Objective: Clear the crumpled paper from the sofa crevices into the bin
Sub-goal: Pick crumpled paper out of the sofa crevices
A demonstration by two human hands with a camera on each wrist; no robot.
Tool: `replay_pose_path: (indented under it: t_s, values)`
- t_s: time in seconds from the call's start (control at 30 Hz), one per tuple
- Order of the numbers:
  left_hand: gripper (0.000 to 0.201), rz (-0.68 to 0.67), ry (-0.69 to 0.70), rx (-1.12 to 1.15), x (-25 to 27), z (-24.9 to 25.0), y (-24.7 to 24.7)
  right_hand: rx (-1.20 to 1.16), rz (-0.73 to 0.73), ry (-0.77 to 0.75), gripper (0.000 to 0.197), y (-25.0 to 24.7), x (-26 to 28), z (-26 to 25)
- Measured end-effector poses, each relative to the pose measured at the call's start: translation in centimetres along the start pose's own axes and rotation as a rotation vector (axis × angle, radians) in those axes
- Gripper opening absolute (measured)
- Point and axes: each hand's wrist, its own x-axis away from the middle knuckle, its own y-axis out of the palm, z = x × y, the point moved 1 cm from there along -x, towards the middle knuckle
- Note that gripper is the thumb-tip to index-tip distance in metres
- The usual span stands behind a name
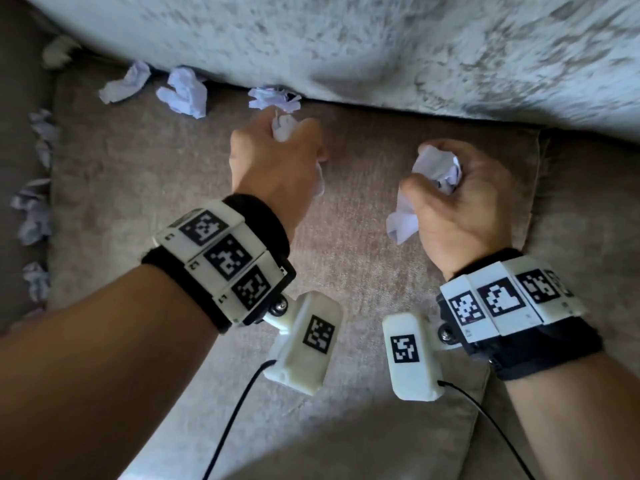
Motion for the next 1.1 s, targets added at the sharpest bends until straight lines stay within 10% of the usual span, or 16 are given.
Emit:
replay_pose_path:
  t_s: [0.23, 0.73, 1.1]
  values:
    - [0.011, 0.132, -0.017, -0.01, -0.8, -0.1, -4.0, 0.094, -0.023, -0.048, 0.005, 2.5, 0.1, -2.2]
    - [0.017, 0.236, -0.111, -0.048, -0.8, -1.5, -10.2, 0.372, -0.239, -0.338, 0.017, 9.6, -2.0, -9.1]
    - [0.014, 0.291, -0.104, -0.032, -1.4, -3.1, -14.6, 0.53, -0.256, -0.139, 0.033, 14.3, -2.5, -9.1]
